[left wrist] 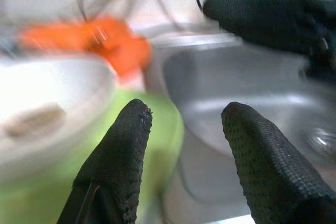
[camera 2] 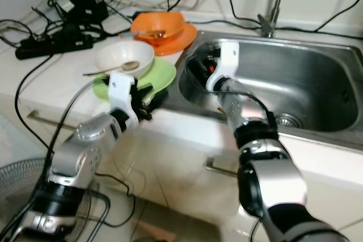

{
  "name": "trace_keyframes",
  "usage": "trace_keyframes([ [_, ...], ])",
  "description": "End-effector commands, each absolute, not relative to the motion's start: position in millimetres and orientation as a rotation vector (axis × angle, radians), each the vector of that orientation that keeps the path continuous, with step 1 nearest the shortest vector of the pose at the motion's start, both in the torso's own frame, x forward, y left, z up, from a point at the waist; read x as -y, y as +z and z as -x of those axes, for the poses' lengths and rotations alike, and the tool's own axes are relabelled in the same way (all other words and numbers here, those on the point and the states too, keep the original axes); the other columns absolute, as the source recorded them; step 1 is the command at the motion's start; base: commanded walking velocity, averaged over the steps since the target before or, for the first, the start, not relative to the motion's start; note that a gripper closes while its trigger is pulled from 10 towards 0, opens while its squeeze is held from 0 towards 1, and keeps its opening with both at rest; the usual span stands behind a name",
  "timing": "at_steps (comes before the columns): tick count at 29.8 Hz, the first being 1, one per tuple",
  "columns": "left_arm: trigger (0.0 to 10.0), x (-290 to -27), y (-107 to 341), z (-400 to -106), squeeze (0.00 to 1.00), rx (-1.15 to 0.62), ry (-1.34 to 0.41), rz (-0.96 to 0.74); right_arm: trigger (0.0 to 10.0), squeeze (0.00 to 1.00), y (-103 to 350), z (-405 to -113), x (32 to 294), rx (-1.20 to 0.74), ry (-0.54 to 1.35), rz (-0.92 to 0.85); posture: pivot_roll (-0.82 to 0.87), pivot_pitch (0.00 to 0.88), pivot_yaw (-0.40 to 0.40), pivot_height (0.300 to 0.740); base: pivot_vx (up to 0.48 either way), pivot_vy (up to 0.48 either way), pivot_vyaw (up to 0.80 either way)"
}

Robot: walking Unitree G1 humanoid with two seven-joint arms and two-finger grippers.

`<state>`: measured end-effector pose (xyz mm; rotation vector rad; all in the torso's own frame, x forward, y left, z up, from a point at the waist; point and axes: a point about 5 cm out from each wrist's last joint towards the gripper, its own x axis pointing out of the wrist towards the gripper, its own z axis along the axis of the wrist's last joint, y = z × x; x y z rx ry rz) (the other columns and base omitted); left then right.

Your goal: Kitchen organization

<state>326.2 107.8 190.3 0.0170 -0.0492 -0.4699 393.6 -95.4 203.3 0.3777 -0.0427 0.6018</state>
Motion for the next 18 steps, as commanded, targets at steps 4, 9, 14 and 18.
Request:
trace_keyframes([
  [4,10.0,-129,209,-333,0.0,0.207,-0.295,-0.175,10.0,0.0,212,-372,100,0.114,0.661,-0.479,-0.05,0.005,0.094,0.74,0.0,0.0,0.0],
  [9,10.0,-144,217,-333,0.0,0.297,-0.14,-0.233,10.0,0.0,210,-356,106,0.111,0.678,-0.495,-0.06,0.009,0.091,0.74,0.0,0.0,0.0],
  [14,10.0,-164,210,-328,0.0,0.309,0.039,-0.26,10.0,0.0,205,-338,107,0.064,0.739,-0.495,-0.07,0.012,0.081,0.74,0.0,0.0,0.0],
  [18,10.0,-184,190,-328,0.0,0.242,0.166,-0.234,10.0,0.0,200,-315,98,-0.038,0.915,-0.426,-0.07,0.014,0.078,0.74,0.0,0.0,0.0],
])
